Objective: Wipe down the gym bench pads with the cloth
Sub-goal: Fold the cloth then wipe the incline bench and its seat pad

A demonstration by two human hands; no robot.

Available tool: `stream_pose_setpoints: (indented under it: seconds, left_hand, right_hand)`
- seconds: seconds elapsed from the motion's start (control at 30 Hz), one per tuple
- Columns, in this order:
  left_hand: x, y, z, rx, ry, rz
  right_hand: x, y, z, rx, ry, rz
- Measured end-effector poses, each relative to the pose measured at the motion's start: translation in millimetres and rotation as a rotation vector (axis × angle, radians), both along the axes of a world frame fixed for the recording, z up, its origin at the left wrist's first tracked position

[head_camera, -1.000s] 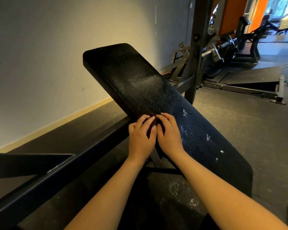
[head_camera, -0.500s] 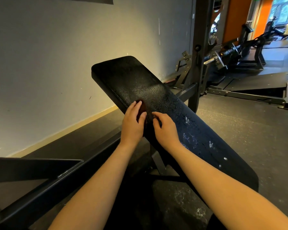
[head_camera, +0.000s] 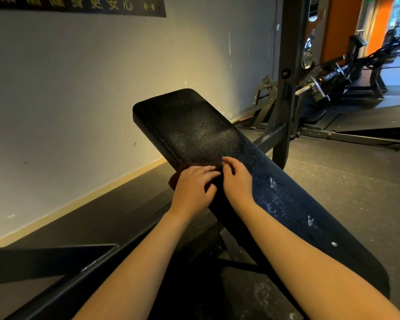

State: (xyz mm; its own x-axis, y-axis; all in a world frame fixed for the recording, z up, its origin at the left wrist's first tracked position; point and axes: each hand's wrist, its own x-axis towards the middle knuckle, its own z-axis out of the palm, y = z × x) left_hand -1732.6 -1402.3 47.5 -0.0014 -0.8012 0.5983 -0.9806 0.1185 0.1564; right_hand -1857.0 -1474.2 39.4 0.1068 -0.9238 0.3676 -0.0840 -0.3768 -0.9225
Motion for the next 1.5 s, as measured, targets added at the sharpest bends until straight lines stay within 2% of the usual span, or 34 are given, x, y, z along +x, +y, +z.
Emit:
stream_pose_setpoints:
  seconds: [0.1, 0.2, 0.37, 0.53, 0.7, 0.9, 1.07, 1.27, 1.5]
  left_hand:
    - [9.2, -6.0, -9.1, -0.059, -0.155, 0.024]
    - [22.2, -24.8, 8.1, -0.136, -0.116, 0.159]
    - [32.8, -48.4, 35.0, -0.104, -0.074, 0.323]
    - [17.4, -38.6, 15.0, -0.119, -0.091, 0.270]
    - [-9.3, -10.6, -21.6, -0.163, -0.059, 0.100]
    - [-2.9, -9.9, -26.6, -0.138, -0.056, 0.087]
    - [-27.8, -8.3, -29.5, -0.117, 0.141, 0.261]
    - [-54.6, 9.0, -61.8, -0.116, 0.269, 0.134]
    - [-63.3, 30.7, -72.3, -0.093, 0.271, 0.021]
  right_hand:
    - [9.7, 0.3, -3.9, -0.123, 0.111, -0.025]
    - [21.3, -3.8, -1.6, -0.246, 0.169, -0.010]
    - [29.3, -8.0, 4.7, -0.261, 0.214, 0.002]
    - [21.0, -5.5, -3.7, -0.206, 0.145, -0.049]
    - [4.6, 10.4, -19.5, -0.216, 0.051, -0.084]
    - [-4.1, 25.8, -34.9, -0.302, 0.190, -0.014]
    - [-11.4, 35.0, -46.4, -0.393, 0.308, -0.098]
    - [-45.8, 50.1, -69.8, -0.285, 0.211, -0.114]
    - [-57.9, 65.6, -80.7, -0.309, 0.360, -0.084]
